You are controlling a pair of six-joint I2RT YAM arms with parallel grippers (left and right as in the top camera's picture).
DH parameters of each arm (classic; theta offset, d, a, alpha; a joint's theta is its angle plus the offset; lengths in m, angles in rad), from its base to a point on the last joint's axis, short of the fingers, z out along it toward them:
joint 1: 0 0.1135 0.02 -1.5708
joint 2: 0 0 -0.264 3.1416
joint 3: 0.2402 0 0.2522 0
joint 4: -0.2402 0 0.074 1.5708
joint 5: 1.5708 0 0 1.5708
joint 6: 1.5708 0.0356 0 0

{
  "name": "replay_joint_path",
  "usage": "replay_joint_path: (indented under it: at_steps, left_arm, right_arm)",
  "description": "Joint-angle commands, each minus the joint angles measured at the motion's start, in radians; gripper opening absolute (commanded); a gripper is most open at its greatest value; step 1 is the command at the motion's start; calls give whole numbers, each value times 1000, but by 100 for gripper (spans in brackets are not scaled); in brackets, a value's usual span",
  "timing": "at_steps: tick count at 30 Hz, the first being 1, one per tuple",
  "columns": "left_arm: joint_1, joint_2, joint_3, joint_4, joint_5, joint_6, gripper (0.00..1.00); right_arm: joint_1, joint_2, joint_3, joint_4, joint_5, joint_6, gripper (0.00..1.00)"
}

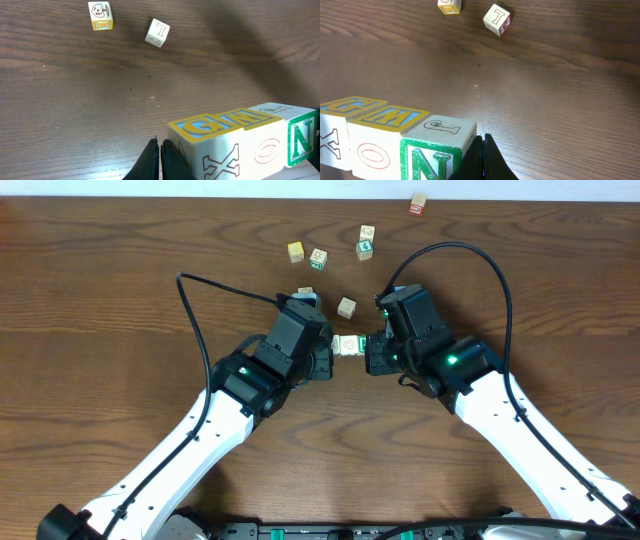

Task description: Lift 3 blocks

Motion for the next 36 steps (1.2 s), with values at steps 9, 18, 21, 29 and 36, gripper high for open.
replay_joint_path:
  at_steps: [9,18,21,29,36]
  left_arm:
    - [-79,-18,35,60,231,13,7]
    - [-79,-18,34,60,231,14,7]
    - [-79,-17,34,60,230,14,7]
    - [-79,-16,34,60,230,13,7]
    - [-79,-16,34,50,230,14,7]
  right_arm:
    - [67,-16,47,35,-313,-4,1]
    - [67,-15,47,25,-282,-4,1]
    - [67,-14,47,25,-277,-4,1]
    - [67,-14,47,13,-271,-4,1]
    - [67,-14,47,11,-245,-4,1]
